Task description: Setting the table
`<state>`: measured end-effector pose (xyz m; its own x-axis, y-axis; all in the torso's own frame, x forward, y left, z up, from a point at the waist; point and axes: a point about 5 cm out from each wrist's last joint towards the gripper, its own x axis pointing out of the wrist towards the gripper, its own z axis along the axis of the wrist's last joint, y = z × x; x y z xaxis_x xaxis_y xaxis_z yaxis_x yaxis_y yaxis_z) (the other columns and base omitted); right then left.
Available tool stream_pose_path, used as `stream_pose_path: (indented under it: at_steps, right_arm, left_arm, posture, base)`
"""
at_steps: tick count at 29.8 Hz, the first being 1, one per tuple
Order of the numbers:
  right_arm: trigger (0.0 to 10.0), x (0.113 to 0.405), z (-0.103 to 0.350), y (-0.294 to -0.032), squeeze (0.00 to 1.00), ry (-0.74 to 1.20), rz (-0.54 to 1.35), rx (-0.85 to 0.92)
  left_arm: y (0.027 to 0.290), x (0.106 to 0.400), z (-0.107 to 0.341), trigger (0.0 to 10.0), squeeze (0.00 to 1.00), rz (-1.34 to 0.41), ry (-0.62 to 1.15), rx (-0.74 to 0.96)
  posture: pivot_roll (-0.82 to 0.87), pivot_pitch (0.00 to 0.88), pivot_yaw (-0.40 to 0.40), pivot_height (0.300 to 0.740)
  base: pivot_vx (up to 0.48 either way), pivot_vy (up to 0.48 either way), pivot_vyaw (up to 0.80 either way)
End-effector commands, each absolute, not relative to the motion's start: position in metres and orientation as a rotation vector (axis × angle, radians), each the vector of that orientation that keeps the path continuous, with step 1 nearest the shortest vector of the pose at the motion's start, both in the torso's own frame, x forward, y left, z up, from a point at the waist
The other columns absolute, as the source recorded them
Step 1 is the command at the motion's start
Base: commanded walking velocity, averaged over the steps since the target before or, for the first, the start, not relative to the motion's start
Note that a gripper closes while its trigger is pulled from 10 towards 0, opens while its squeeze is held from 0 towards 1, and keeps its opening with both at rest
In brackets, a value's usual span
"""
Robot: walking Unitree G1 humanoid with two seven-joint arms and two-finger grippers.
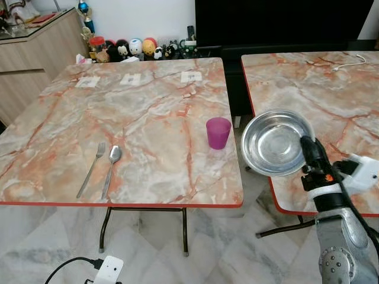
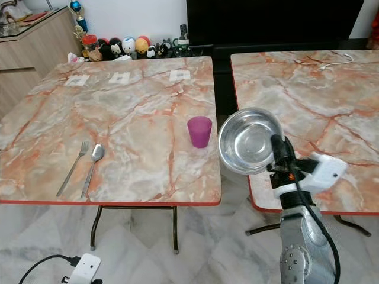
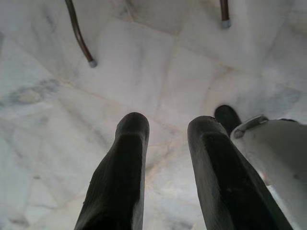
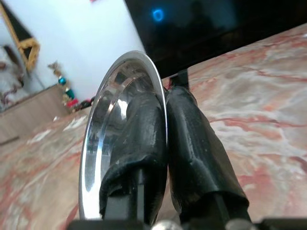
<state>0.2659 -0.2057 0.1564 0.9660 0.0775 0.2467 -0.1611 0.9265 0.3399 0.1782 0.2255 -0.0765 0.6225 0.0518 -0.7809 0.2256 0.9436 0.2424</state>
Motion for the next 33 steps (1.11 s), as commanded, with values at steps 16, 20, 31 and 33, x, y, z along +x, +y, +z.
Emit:
stream_pose_path:
  at_steps: [16,20,31,33]
  right_arm:
    - [10.0,0.260,0.161,-0.186,0.00,-0.244,0.190,0.296]
    - [10.0,0.261,0.162,-0.188,0.00,-0.248,0.177,0.293]
    - [10.0,0.268,0.165,-0.188,0.00,-0.228,0.202,0.217]
    - [10.0,0.269,0.166,-0.188,0.00,-0.226,0.211,0.206]
  left_arm:
    - [0.235,0.176,-0.076,10.0,0.00,-0.082,0.923,0.376]
    - [0.235,0.178,-0.075,10.0,0.00,-0.079,0.916,0.374]
    - [0.236,0.179,-0.074,10.0,0.00,-0.063,0.914,0.362]
    - [0.236,0.179,-0.074,10.0,0.00,-0.063,0.914,0.361]
  posture:
    - [-0.11,0.000,0.069,0.740]
    - [-0.11,0.000,0.069,0.740]
    - [-0.12,0.000,0.063,0.740]
    - [-0.13,0.000,0.062,0.740]
  base:
    - [0.000,-0.105,0.00]
    - [0.000,-0.406,0.00]
    - [0.000,-0.434,0.00]
    - [0.000,-0.439,0.00]
